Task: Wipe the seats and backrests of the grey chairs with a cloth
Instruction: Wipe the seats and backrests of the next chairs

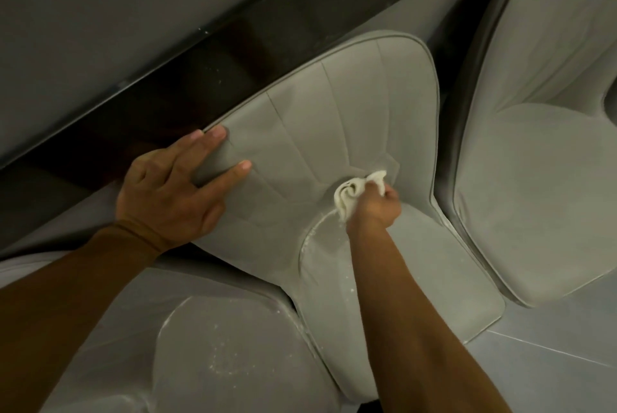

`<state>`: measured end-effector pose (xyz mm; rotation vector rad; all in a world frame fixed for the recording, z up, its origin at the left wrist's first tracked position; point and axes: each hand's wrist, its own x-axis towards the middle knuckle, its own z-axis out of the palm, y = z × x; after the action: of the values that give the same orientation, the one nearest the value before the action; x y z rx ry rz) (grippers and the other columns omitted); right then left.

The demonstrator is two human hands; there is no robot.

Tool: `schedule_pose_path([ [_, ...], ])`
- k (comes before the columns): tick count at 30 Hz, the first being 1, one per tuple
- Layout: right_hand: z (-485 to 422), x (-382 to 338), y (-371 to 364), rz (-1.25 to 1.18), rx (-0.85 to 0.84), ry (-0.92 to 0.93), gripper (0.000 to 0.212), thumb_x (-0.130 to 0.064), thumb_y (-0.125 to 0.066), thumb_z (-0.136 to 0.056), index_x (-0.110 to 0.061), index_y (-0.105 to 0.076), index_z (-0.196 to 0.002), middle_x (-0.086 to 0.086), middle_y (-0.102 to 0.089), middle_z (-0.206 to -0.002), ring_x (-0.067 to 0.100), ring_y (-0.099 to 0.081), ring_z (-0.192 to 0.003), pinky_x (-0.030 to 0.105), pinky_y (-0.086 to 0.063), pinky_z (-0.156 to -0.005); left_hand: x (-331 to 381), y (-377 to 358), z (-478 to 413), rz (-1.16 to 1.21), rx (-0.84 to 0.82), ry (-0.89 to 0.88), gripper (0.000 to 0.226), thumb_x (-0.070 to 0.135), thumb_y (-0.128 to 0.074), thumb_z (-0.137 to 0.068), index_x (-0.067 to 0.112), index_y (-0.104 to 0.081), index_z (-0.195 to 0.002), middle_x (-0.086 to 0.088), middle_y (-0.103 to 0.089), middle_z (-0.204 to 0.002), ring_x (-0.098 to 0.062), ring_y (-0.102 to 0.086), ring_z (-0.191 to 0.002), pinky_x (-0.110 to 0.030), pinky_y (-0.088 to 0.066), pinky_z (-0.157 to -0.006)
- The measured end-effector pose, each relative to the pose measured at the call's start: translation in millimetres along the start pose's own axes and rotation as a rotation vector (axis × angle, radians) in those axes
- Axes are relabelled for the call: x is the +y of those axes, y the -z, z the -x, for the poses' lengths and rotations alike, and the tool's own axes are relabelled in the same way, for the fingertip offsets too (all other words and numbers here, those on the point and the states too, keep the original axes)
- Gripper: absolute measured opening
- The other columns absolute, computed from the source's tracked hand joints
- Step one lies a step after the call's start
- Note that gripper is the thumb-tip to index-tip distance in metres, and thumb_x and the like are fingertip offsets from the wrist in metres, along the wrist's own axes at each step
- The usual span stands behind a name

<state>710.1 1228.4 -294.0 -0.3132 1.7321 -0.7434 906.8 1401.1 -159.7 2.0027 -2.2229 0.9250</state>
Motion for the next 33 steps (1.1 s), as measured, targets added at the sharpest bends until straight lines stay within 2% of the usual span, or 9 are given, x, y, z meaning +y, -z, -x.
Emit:
schedule_pose_path([
  [4, 8, -40, 2, -0.249, -0.030, 0.210, 0.004, -0.013, -0.064, -0.092, -0.012, -0.065, -0.095, 0.006, -0.068, -0.089, 0.017, -0.066, -0.079, 0.032, -0.058, -0.077, 1, 0, 0, 0.006, -0.012, -0.005, 0.053, 0.035, -0.048, -0.092, 0.028, -0.054, -0.144, -0.014, -0.039, -0.154, -0.033, -0.046, -0.131, -0.042, -0.040, -0.089],
  [6, 11, -45, 4, -0.228, -0.033, 0.293, 0.003, -0.014, -0.063, -0.093, -0.014, -0.063, -0.096, 0.004, -0.068, -0.092, 0.014, -0.067, -0.081, 0.027, -0.058, -0.075, 0, 0, -1, 0.000, -0.007, -0.002, 0.052, 0.034, -0.047, -0.092, 0.028, -0.054, -0.144, -0.015, -0.040, -0.153, -0.032, -0.044, -0.133, -0.041, -0.039, -0.089],
  [10, 2, -23, -3, -0.037, -0.018, 0.103, 0.012, -0.009, -0.068, -0.086, -0.019, -0.063, -0.083, 0.006, -0.068, -0.087, 0.024, -0.067, -0.085, 0.039, -0.058, -0.082, 2, 1, -1, 0.007, 0.001, 0.008, 0.053, 0.033, -0.048, -0.091, 0.028, -0.055, -0.143, -0.014, -0.042, -0.153, -0.031, -0.038, -0.137, -0.041, -0.040, -0.088],
  [13, -1, -3, -2, 0.034, -0.080, -0.015, 0.015, -0.010, -0.069, -0.087, -0.022, -0.062, -0.080, 0.008, -0.068, -0.088, 0.028, -0.068, -0.085, 0.035, -0.057, -0.078, 2, 0, -1, 0.010, 0.008, 0.009, 0.055, 0.032, -0.051, -0.089, 0.027, -0.057, -0.143, -0.014, -0.043, -0.153, -0.031, -0.040, -0.137, -0.041, -0.041, -0.089],
  [17, 22, -15, 3, 0.007, -0.090, 0.321, 0.006, -0.017, -0.067, -0.086, -0.020, -0.067, -0.091, 0.001, -0.071, -0.093, 0.022, -0.069, -0.094, 0.040, -0.055, -0.091, 2, 1, -4, -0.008, 0.031, 0.000, 0.053, 0.031, -0.054, -0.087, 0.026, -0.061, -0.139, -0.015, -0.046, -0.150, -0.030, -0.042, -0.134, -0.041, -0.039, -0.089],
  [22, 38, -33, 1, -0.063, -0.145, 0.527, 0.009, -0.010, -0.065, -0.092, -0.017, -0.064, -0.095, -0.007, -0.068, -0.093, 0.000, -0.065, -0.087, 0.014, -0.049, -0.080, 1, 1, -2, -0.027, 0.028, 0.003, 0.054, 0.032, -0.055, -0.087, 0.026, -0.061, -0.140, -0.015, -0.047, -0.150, -0.032, -0.047, -0.131, -0.042, -0.039, -0.088],
  [24, 36, -18, -4, 0.037, -0.141, 0.467, 0.008, -0.008, -0.065, -0.091, -0.016, -0.063, -0.091, -0.008, -0.064, -0.084, -0.001, -0.060, -0.078, 0.011, -0.045, -0.074, 1, 0, -2, -0.025, 0.020, 0.003, 0.055, 0.032, -0.056, -0.086, 0.026, -0.060, -0.140, -0.015, -0.045, -0.150, -0.033, -0.047, -0.131, -0.042, -0.040, -0.087],
  [30, 43, 58, -3, 0.358, -0.299, -0.070, 0.016, -0.018, -0.067, -0.086, -0.010, -0.069, -0.100, 0.010, -0.070, -0.092, 0.028, -0.068, -0.088, 0.043, -0.056, -0.090, 2, 3, -4, -0.028, -0.009, 0.011, 0.053, 0.033, -0.053, -0.087, 0.027, -0.057, -0.140, -0.014, -0.043, -0.151, -0.032, -0.046, -0.131, -0.042, -0.041, -0.086],
  [33, 51, 67, 12, 0.504, -0.377, -0.017, 0.008, -0.023, -0.066, -0.086, -0.016, -0.067, -0.089, 0.009, -0.070, -0.090, 0.028, -0.067, -0.087, 0.045, -0.056, -0.088, 2, 3, -4, -0.047, -0.020, 0.010, 0.052, 0.033, -0.051, -0.089, 0.027, -0.057, -0.140, -0.014, -0.042, -0.151, -0.032, -0.045, -0.131, -0.042, -0.038, -0.087],
])
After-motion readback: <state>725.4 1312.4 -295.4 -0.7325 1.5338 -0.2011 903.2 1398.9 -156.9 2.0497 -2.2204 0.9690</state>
